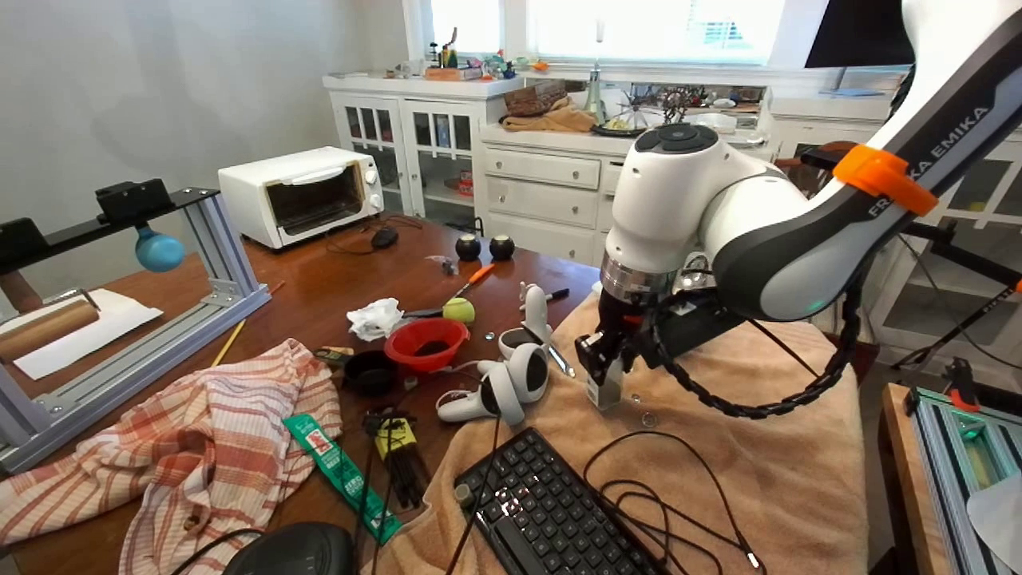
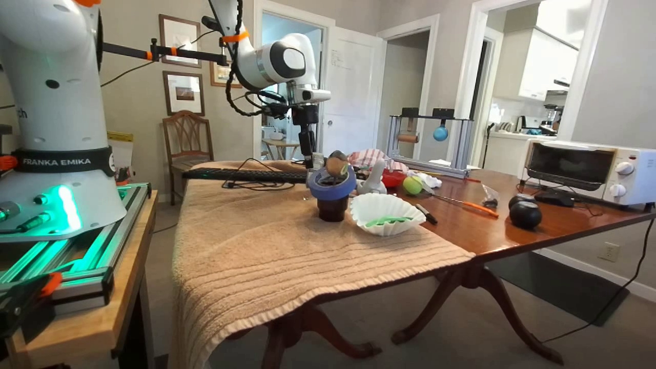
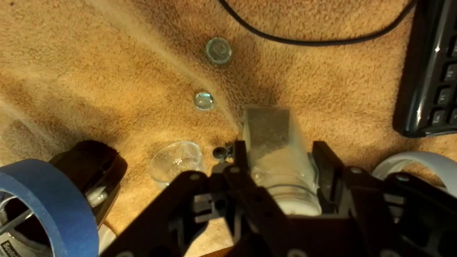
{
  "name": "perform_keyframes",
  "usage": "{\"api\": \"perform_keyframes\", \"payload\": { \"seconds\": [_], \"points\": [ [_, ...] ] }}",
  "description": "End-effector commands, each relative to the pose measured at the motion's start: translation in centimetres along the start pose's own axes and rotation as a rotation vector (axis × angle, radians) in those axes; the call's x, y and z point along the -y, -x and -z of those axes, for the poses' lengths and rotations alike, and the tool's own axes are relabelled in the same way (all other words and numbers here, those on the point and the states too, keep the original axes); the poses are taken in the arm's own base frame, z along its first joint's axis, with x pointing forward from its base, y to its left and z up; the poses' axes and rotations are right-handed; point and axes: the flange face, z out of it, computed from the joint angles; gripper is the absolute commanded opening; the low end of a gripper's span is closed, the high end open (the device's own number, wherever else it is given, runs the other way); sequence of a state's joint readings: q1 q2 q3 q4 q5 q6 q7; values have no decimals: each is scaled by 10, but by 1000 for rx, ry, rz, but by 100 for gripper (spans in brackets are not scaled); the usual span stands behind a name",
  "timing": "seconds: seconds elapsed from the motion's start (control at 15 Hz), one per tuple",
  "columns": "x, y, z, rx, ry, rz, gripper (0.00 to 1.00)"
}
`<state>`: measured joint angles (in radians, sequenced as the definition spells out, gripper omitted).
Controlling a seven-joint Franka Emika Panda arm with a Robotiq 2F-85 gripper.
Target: Move the white remote to the left then move the hand sanitizer to the right
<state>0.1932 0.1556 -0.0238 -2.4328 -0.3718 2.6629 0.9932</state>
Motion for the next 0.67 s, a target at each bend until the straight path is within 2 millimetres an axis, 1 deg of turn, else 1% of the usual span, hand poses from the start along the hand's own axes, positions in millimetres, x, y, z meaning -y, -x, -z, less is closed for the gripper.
{"api": "perform_keyframes", "payload": {
  "seconds": [0.0,0.27,0.4,0.6],
  "points": [
    [20,-14,-14,63,48,41,23],
    [33,-30,-28,81,85,79,23],
    [38,-35,-35,90,96,92,23],
    [44,-38,-35,104,94,95,23]
  ]
}}
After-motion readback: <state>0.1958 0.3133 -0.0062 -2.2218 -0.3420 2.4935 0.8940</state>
